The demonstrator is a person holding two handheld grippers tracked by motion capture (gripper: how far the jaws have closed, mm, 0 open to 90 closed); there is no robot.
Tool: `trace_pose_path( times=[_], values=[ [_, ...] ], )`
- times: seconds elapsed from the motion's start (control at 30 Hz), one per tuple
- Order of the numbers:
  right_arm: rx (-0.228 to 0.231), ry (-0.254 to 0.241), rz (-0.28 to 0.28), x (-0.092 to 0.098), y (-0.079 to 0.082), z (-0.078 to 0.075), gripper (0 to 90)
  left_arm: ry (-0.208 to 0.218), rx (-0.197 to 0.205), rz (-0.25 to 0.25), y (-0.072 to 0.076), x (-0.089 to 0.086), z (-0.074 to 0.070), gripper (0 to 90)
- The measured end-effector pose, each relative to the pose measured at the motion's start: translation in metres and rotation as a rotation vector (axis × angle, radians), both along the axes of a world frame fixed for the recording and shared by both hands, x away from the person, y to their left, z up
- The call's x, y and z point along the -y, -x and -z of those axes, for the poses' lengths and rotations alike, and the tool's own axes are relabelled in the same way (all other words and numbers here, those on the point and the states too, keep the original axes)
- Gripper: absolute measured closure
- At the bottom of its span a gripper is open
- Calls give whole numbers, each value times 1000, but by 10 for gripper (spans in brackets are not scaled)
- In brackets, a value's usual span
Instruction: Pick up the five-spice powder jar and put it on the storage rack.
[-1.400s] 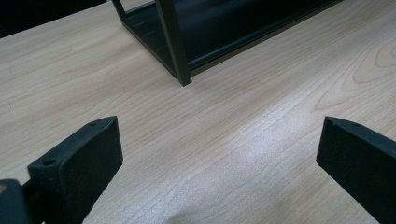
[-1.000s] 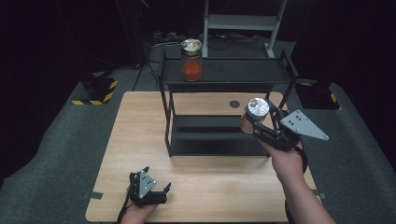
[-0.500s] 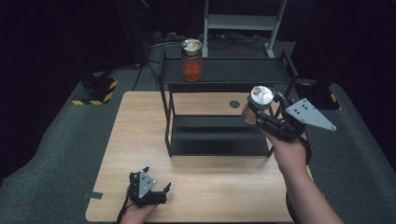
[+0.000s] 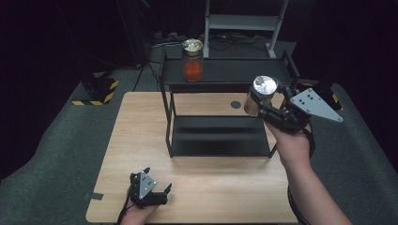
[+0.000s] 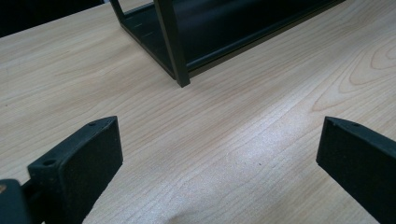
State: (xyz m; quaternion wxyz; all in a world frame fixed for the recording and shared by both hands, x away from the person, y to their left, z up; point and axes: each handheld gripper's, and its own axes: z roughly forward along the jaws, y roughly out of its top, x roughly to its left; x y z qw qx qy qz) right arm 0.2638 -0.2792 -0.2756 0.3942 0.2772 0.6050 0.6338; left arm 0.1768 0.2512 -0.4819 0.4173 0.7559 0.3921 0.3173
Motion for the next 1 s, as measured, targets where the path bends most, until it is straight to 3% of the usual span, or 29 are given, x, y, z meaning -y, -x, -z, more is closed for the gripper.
trace_pose_path(
  times=[0.47, 1.0],
  values=[
    [2, -13, 37, -8, -19, -22, 342, 10, -1, 2, 0, -2, 0, 7],
    [4, -13, 60, -18, -43, -34, 342, 22, 0, -1, 0, -4, 1, 7]
  ],
)
